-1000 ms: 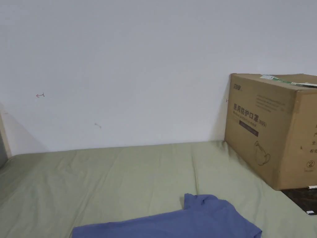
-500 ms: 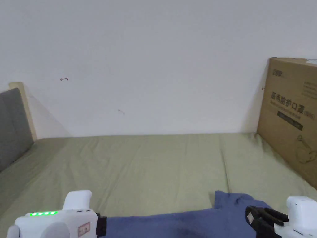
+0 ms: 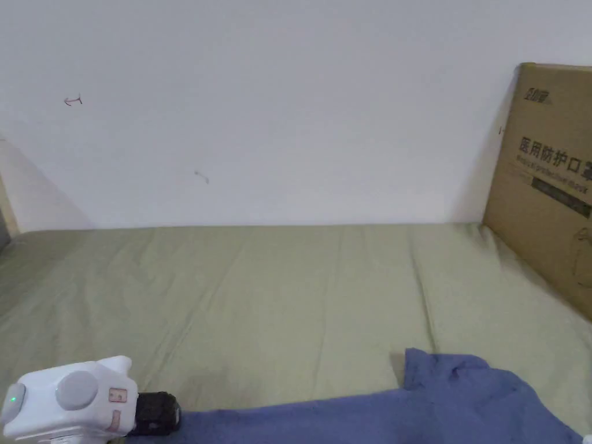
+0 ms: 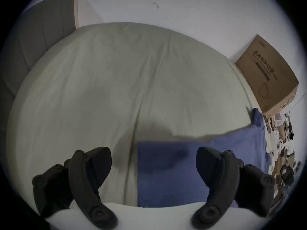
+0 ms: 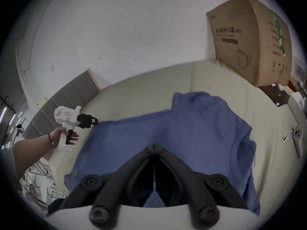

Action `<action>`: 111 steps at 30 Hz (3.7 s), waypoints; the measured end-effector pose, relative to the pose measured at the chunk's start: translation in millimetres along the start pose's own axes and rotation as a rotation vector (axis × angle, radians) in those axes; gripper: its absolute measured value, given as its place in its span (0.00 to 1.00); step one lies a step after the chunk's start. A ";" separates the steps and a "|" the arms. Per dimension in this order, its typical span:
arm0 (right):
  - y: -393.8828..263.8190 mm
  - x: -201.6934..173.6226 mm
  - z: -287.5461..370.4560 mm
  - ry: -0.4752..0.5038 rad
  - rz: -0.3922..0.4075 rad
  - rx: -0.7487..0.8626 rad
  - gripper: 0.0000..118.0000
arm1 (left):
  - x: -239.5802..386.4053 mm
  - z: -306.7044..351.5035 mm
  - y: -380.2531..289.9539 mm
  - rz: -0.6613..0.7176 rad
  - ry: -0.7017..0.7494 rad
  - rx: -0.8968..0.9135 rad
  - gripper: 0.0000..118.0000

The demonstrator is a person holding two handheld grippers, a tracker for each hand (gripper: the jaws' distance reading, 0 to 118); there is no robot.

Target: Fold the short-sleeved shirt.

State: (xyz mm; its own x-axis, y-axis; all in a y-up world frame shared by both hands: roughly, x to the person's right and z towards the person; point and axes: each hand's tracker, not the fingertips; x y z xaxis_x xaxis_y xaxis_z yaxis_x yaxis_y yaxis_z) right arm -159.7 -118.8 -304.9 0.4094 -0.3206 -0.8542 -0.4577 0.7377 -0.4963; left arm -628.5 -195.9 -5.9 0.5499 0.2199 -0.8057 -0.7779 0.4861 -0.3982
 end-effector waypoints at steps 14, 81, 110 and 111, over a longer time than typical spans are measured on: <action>139.9 107.7 -147.0 -0.269 -0.046 -0.192 0.97 | 30.3 87.3 -44.3 -0.231 -0.022 0.132 0.02; 423.3 -54.1 117.6 -0.356 0.168 0.495 0.03 | 129.2 366.3 178.0 -0.195 0.129 0.846 0.02; -125.3 92.1 112.0 -0.207 -0.056 -0.423 0.03 | -10.8 201.3 -279.9 -0.068 -0.025 -0.045 0.02; -125.9 92.0 111.7 -0.208 -0.051 -0.426 0.03 | -10.7 201.6 -282.2 -0.093 -0.019 -0.060 0.02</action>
State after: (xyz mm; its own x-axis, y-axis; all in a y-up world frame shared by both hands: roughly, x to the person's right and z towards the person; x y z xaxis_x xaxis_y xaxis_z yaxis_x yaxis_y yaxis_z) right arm 23.8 -174.8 -303.6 0.5692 -0.1926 -0.7993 -0.6980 0.4006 -0.5935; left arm -353.6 -164.9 203.4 0.6260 0.1922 -0.7558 -0.7395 0.4541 -0.4970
